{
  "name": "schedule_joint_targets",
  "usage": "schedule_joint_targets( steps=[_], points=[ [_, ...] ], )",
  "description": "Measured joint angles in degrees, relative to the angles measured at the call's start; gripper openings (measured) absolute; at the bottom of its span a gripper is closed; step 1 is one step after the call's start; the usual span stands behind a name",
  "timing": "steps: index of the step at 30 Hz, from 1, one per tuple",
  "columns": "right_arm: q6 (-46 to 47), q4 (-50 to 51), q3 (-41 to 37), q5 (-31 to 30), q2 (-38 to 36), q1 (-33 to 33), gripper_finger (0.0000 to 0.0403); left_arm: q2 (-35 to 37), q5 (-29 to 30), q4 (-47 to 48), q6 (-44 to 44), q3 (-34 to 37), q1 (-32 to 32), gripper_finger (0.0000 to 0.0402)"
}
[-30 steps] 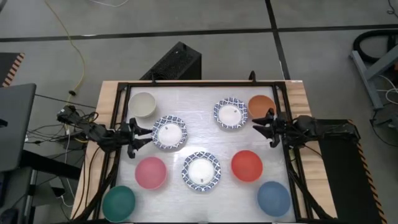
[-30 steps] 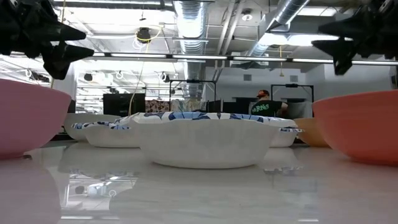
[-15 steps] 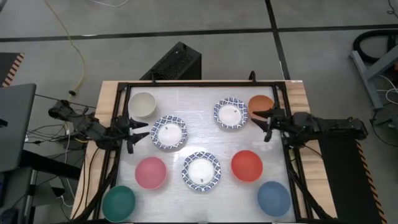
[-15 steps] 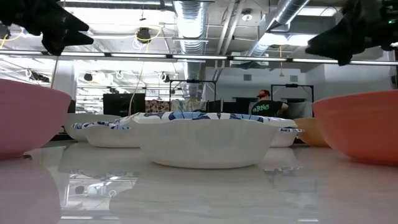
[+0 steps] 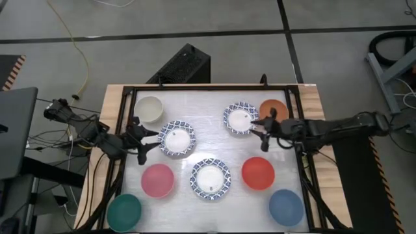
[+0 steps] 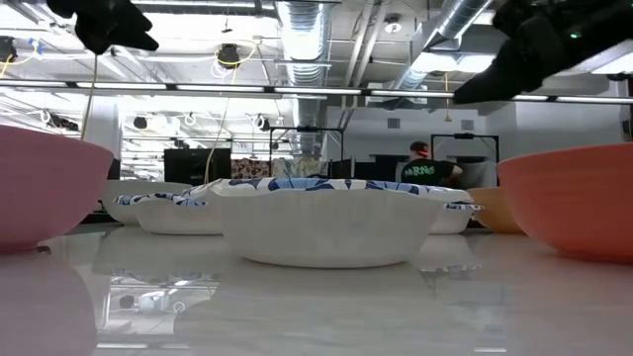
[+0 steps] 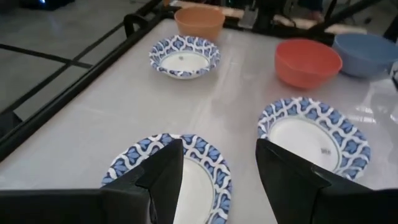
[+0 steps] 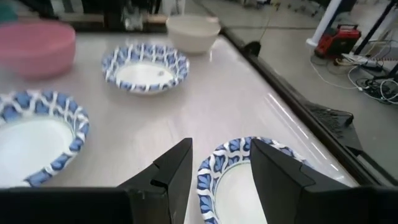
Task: Nest bowls inside each other
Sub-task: Stack the bottom white patterned bowl on top of the top white patterned bowl
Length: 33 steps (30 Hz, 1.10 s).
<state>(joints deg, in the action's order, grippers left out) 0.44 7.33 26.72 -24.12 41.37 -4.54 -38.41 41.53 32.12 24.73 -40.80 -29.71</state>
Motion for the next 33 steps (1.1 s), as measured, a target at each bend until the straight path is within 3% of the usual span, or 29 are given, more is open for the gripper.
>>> schedule_joint_targets(
  steps=[9,18,28,33],
  points=[
    [-3.51,-0.2,11.9,0.13,15.1,-6.38,0.018,-7.06,-6.48,3.41,2.33,-2.57,0.0,0.0191],
    [-2.6,-0.16,24.4,0.23,33.28,-12.66,0.018,-10.46,-6.9,3.38,2.89,-2.57,0.0,0.0191],
    [2.65,0.36,36.38,0.62,51.99,-12.51,0.018,-10.45,-6.94,3.34,3.59,-2.57,0.0,0.0191],
    [4.3,1.85,39.56,4.54,58.68,-11.41,0.018,-10.45,-7.43,3.36,3.6,-2.57,0.0,0.0191]
  ],
)
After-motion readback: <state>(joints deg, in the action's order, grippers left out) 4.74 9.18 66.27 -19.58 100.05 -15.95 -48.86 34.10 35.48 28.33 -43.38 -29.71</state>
